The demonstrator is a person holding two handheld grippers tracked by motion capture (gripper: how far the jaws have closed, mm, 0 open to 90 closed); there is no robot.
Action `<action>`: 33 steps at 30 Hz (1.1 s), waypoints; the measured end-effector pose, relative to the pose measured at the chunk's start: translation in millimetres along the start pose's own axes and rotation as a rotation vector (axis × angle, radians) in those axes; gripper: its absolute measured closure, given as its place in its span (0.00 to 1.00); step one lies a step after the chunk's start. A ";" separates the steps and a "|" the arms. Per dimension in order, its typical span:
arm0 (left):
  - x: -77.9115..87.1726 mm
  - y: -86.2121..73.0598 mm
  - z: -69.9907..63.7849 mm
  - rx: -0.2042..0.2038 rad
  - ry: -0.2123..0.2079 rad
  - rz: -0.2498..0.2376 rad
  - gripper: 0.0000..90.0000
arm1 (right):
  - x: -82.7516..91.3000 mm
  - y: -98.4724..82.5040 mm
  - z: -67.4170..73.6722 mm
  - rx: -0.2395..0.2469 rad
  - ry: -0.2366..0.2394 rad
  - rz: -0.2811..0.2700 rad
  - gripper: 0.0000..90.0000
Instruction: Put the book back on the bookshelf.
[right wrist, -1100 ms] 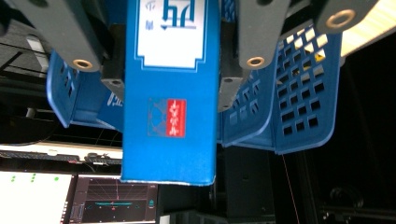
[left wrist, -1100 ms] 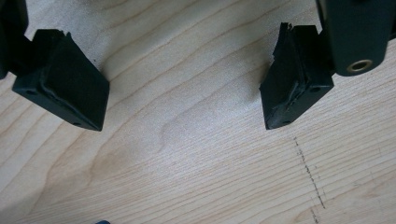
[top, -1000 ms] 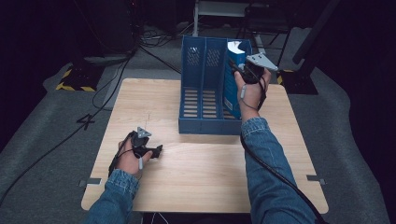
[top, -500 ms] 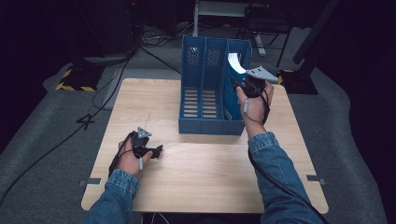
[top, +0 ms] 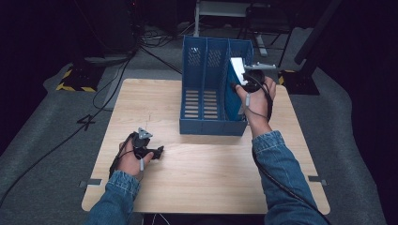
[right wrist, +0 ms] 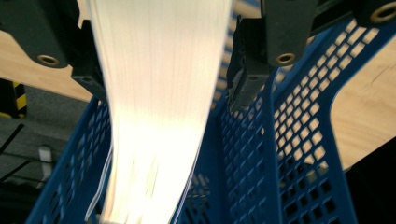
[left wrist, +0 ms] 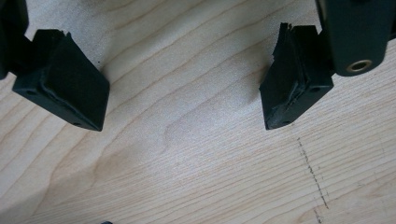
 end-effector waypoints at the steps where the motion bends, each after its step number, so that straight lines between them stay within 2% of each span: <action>1: -0.2 0.2 0.2 -0.002 0.000 -0.002 0.18 | -2.1 3.8 -0.3 -0.006 -0.007 0.021 0.48; 5: 0.0 0.0 0.1 -0.001 -0.001 -0.001 0.18 | -8.8 16.2 -1.9 -0.040 -0.035 0.106 0.60; 7: 0.2 -0.1 0.0 0.000 -0.002 0.000 0.18 | -9.8 20.3 -2.7 -0.034 -0.047 0.143 0.64; 9: 0.2 -0.2 -0.1 0.001 -0.002 0.000 0.18 | -9.4 21.6 -3.0 -0.037 -0.049 0.152 0.66; 11: 0.2 -0.2 -0.1 0.001 -0.002 0.000 0.18 | -8.3 20.6 -3.7 -0.043 -0.046 0.127 0.67; 14: 0.2 -0.1 0.0 0.000 -0.003 0.000 0.18 | -4.8 21.1 -5.5 -0.029 -0.067 0.062 0.68; 18: -0.4 0.5 0.0 0.002 0.000 -0.001 0.18 | -0.4 34.0 -7.0 -0.029 -0.075 0.004 0.68; 20: -0.3 0.5 0.0 0.004 -0.001 -0.001 0.18 | -2.5 41.3 -10.7 -0.049 -0.078 -0.019 0.68; 25: -0.1 0.3 0.3 -0.003 -0.005 -0.001 0.18 | -20.8 48.8 -17.5 -0.067 -0.100 -0.068 0.68; 29: 0.4 -0.2 0.1 -0.002 -0.006 0.000 0.18 | -35.4 50.4 -20.4 -0.087 -0.101 -0.078 0.68; 33: 0.5 -0.4 0.1 -0.004 -0.007 -0.001 0.18 | -51.2 43.6 -29.7 -0.096 -0.100 -0.077 0.67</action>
Point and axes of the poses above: each handheld gripper's, and its own axes: x roughly backward along the jaws, y roughly out of its top, z roughly to its left, the point moved 3 cm from there along -x, roughly forward along the jaws, and after that the axes turned 15 degrees about y, right-handed, at the moved point
